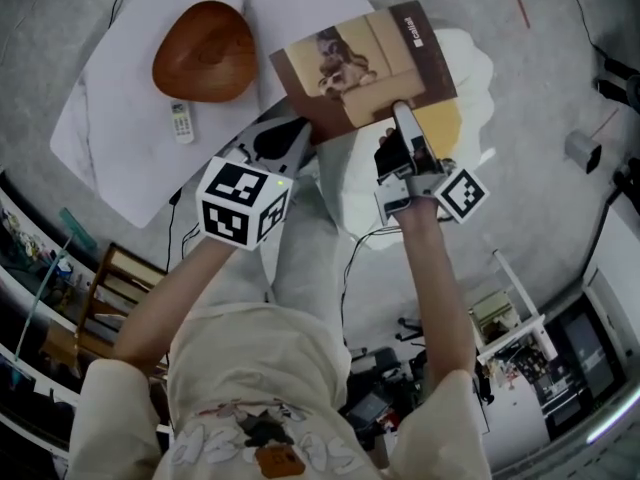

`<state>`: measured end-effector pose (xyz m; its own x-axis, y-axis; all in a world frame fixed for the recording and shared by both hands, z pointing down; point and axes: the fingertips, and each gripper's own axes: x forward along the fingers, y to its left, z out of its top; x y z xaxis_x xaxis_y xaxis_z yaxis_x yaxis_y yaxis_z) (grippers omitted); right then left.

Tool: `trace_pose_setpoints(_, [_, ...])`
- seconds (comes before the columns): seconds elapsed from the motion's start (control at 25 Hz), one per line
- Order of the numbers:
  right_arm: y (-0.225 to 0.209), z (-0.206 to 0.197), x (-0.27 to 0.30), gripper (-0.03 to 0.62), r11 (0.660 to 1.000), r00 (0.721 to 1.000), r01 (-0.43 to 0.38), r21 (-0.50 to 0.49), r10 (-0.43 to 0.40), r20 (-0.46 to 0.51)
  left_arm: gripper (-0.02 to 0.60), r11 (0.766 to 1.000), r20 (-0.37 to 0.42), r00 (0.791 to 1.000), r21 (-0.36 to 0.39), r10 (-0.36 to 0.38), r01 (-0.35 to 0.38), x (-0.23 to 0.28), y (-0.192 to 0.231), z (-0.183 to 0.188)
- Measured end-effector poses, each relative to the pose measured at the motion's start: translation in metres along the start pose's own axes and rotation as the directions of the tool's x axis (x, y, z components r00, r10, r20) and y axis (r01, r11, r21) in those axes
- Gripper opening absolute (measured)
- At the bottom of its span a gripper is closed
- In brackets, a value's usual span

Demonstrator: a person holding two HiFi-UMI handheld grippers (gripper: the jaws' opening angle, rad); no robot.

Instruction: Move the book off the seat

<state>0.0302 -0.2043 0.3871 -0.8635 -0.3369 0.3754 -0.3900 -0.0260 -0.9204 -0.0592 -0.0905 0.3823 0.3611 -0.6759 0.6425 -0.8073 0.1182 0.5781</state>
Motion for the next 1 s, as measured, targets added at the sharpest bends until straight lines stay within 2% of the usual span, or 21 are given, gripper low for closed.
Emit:
trace_pose_setpoints(0.28, [-0.020, -0.003, 0.022, 0.138, 1.000, 0.999, 0.021, 0.002, -0.021, -0.030, 0.012, 1.000, -0.014, 1.000, -0.024, 0.004, -0.005, 0.020, 0.017, -0.002])
trace_pose_setpoints(0.64, [-0.048, 0.003, 0.042, 0.138, 0.999, 0.999, 0.046, 0.010, -0.046, -0.020, 0.012, 1.000, -0.026, 1.000, -0.025, 0.009, -0.009, 0.044, 0.039, -0.010])
trace_pose_setpoints(1.0, [-0.076, -0.002, 0.072, 0.138, 0.996, 0.996, 0.084, 0.022, -0.084, -0.022, 0.012, 0.998, -0.034, 0.998, -0.052, 0.043, -0.045, 0.062, 0.069, -0.016])
